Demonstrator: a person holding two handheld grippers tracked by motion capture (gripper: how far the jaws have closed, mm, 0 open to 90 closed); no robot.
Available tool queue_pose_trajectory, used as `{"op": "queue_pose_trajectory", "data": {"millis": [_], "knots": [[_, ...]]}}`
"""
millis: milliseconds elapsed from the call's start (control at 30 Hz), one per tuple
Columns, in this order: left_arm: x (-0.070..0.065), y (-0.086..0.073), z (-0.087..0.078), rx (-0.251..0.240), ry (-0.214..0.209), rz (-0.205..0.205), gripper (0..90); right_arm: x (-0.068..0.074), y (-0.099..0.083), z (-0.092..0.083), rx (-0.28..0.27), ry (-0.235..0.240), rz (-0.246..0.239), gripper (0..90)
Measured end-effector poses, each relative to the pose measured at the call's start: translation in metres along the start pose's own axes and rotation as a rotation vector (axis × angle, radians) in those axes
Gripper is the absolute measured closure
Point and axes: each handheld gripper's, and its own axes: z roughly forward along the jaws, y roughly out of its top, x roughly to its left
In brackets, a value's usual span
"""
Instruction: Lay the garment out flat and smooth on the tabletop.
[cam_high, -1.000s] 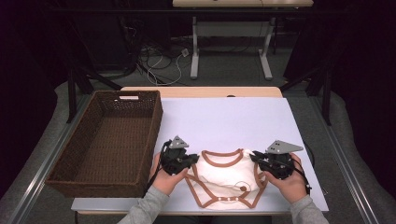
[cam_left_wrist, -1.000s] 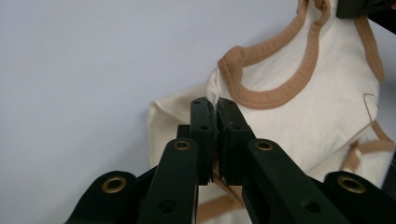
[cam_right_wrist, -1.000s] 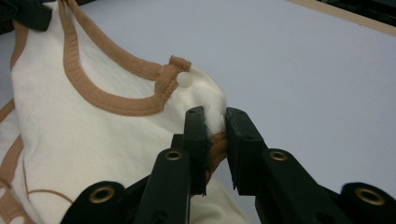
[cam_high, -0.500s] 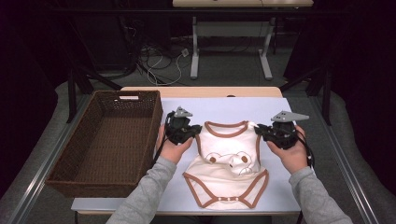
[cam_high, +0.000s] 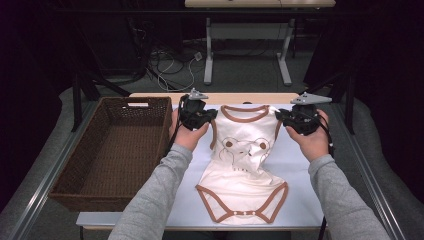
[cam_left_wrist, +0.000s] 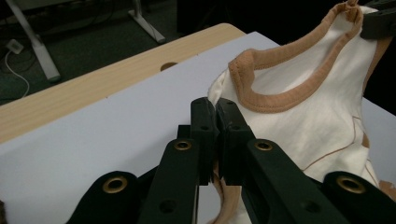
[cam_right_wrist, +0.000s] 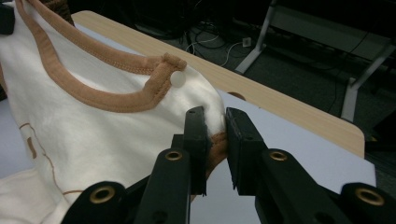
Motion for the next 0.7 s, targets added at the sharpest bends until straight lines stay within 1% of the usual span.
{"op": "queue_pose_trajectory", "data": {"millis": [33, 200, 267, 333, 433, 500, 633, 700], "knots": [[0.001, 0.003, 0.0, -0.002, 0.009, 0.001, 86.8, 0.0, 0.004, 0.0, -0.001, -0.009, -0.006, 79.0], [0.007, 0.016, 0.0, -0.013, 0.029, 0.004, 86.8, -0.002, 0.021, 0.004, -0.004, -0.037, -0.016, 79.0], [0.01, 0.02, 0.002, -0.011, 0.037, -0.001, 86.7, -0.002, 0.026, 0.007, -0.001, -0.048, -0.027, 79.0], [0.012, 0.023, 0.003, -0.007, 0.043, 0.002, 86.8, -0.003, 0.03, 0.011, 0.004, -0.056, -0.034, 79.0], [0.016, 0.026, 0.006, -0.005, 0.045, 0.002, 86.8, -0.003, 0.035, 0.018, 0.015, -0.073, -0.045, 79.0], [0.018, 0.028, 0.008, -0.006, 0.043, -0.008, 86.8, -0.004, 0.037, 0.021, 0.02, -0.081, -0.041, 79.0], [0.02, 0.03, 0.012, -0.008, 0.044, -0.004, 86.8, -0.008, 0.038, 0.026, 0.025, -0.093, -0.031, 79.0], [0.022, 0.031, 0.015, 0.001, 0.049, 0.002, 86.8, -0.01, 0.037, 0.029, 0.026, -0.093, -0.021, 79.0]]}}
